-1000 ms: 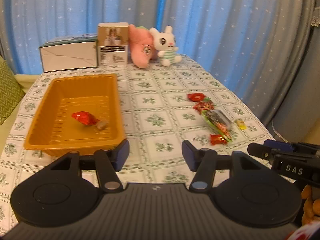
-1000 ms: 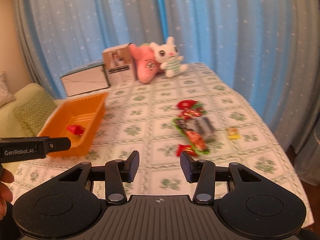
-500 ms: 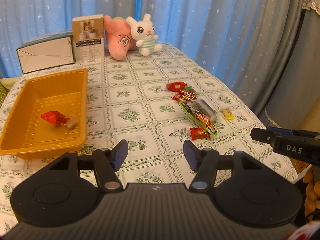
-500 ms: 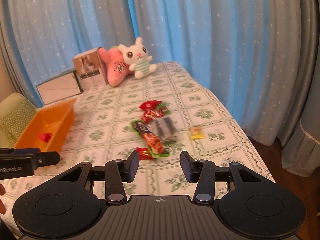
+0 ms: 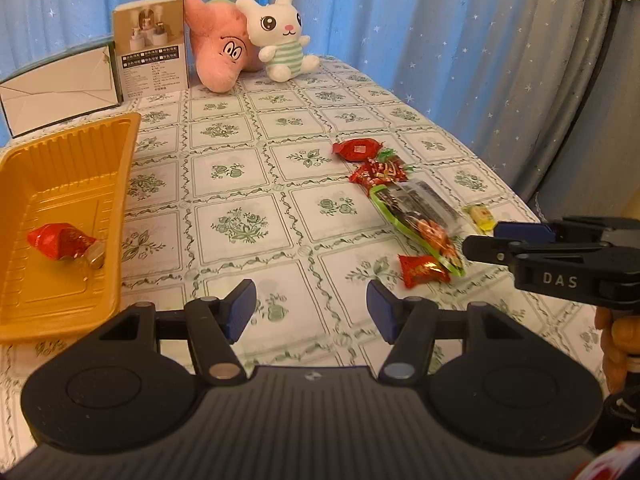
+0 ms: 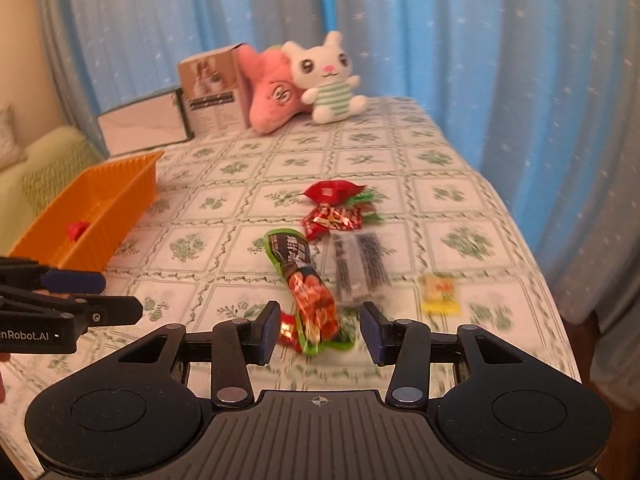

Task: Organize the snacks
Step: 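Return both tools to the snack pile, then grasp the green-edged snack stick bag with the right tool while the left tool grasps a red candy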

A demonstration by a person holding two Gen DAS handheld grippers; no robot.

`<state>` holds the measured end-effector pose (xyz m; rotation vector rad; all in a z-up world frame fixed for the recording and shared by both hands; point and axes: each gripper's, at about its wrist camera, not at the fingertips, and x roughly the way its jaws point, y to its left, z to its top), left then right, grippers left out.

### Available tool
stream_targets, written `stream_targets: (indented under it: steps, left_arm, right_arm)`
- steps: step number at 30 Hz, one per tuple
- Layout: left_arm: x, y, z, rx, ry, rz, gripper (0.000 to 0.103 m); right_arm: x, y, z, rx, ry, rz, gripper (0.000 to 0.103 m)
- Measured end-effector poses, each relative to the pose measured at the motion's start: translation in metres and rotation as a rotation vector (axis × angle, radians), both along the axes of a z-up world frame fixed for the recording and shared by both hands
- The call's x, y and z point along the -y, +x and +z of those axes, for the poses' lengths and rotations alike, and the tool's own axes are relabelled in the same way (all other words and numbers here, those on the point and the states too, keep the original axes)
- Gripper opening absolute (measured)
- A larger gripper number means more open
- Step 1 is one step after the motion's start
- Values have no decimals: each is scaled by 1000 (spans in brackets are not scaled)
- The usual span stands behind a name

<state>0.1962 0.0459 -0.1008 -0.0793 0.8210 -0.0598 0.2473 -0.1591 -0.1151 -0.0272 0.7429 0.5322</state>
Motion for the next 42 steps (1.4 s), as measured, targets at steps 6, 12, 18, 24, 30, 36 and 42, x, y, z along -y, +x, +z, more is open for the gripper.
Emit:
stream_targets:
  steps: [6,12,18,24,30,36,42]
  left_arm:
    - [-6,17,-11,-8,-23,1,58]
    - [-9,21,-20,-19,-49,-7,58]
    - [-14,16,-23,-25,-62,3,58]
    - [-17,1,-25,-37,-59,8,57]
    - [-11,-13,-28,-51,-74,-11,57]
    - [10,-7,-32,-39,-152,-43,50]
    - [32,8,-38,-47,-230,-72,43]
  right_arm:
    - [-21,29,-14,-17,-26,78,45]
    - [-38,50,-27,-43,-65,103,38]
    - [-38,47,-30,-66,-95,79,27]
    - [-38,25,-26,-139,-36,67,27]
    - [-32,1,-13,-109,-41,31,27]
    - [-21,-8,-24,-75,-178,-9,27]
    - [-4,-7,-32,-100,-122,-23,28]
